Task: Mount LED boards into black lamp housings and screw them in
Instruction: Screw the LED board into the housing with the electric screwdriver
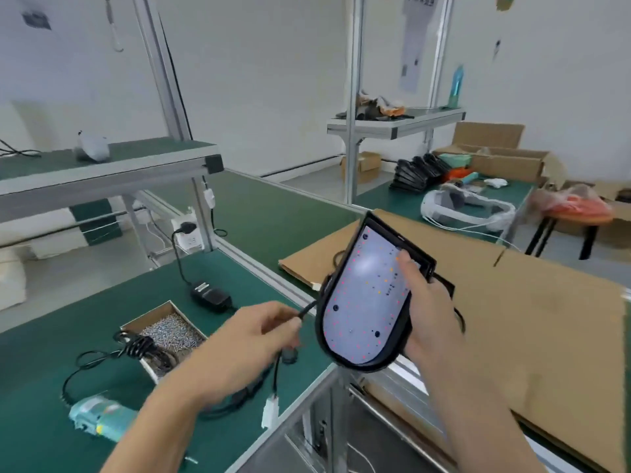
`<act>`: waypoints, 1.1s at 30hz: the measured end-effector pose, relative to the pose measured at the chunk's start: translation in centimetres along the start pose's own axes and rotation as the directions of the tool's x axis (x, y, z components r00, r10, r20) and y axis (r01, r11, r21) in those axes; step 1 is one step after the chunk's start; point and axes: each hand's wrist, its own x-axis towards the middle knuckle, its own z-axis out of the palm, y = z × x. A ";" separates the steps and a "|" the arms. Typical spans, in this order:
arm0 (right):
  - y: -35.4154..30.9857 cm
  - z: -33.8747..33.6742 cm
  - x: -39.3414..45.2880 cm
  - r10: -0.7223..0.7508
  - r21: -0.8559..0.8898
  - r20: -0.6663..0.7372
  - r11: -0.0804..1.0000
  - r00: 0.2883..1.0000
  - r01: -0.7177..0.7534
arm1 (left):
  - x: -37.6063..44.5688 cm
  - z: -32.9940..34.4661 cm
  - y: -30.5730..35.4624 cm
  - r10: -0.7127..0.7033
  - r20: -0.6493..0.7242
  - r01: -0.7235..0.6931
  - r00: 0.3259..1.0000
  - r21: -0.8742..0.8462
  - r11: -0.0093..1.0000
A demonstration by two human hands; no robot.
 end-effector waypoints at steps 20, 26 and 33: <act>2.9 -20.7 14.1 -0.150 -0.657 -0.453 0.723 0.879 -0.215 | 13.9 24.5 3.4 -0.338 -0.219 0.202 0.915 -0.478 0.855; 3.3 -20.5 14.8 -0.254 -0.804 -0.477 0.512 0.841 -0.301 | 13.3 24.4 2.9 -0.058 -0.157 0.037 0.986 -0.130 0.991; 3.6 -20.2 14.1 -0.241 -0.837 -0.511 0.360 0.825 -0.413 | 12.4 24.6 2.0 0.069 0.028 -0.064 0.997 -0.153 0.986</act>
